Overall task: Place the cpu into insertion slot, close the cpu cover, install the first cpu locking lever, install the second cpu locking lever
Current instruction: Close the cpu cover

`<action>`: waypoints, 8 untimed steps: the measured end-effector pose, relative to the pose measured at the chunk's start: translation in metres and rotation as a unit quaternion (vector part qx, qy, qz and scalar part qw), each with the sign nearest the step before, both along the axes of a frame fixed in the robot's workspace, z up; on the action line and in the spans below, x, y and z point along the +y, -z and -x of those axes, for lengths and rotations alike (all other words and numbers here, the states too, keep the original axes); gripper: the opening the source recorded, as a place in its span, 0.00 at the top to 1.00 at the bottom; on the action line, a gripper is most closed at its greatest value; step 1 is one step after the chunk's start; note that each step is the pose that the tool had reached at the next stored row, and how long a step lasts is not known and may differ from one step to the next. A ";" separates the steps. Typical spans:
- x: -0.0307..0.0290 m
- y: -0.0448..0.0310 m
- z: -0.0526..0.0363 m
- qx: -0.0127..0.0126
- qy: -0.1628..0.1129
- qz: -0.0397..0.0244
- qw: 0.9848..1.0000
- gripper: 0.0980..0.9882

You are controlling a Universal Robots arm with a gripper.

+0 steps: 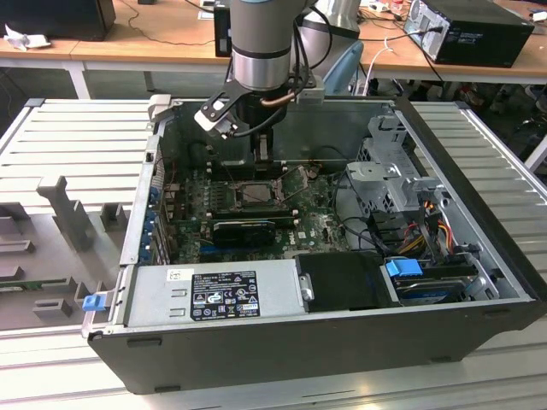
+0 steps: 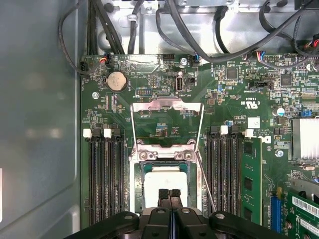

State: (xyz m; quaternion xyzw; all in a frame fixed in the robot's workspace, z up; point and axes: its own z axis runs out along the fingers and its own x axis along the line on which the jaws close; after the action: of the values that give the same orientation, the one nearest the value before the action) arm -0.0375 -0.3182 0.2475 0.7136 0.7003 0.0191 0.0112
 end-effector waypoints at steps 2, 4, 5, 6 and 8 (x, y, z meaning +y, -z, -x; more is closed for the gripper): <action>0.0000 -0.0003 0.0000 0.000 0.000 0.000 1.000 0.99; 0.0000 -0.0010 0.0000 0.000 0.000 0.000 1.000 0.99; 0.0000 -0.0028 0.0000 0.000 0.000 0.000 1.000 0.99; 0.0000 -0.0048 0.0000 0.000 0.000 0.000 1.000 0.99; 0.0000 -0.0068 0.0000 0.000 0.000 0.000 1.000 0.99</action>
State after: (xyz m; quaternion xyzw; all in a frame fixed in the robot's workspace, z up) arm -0.0375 -0.3182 0.2542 0.7135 0.7003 0.0191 0.0112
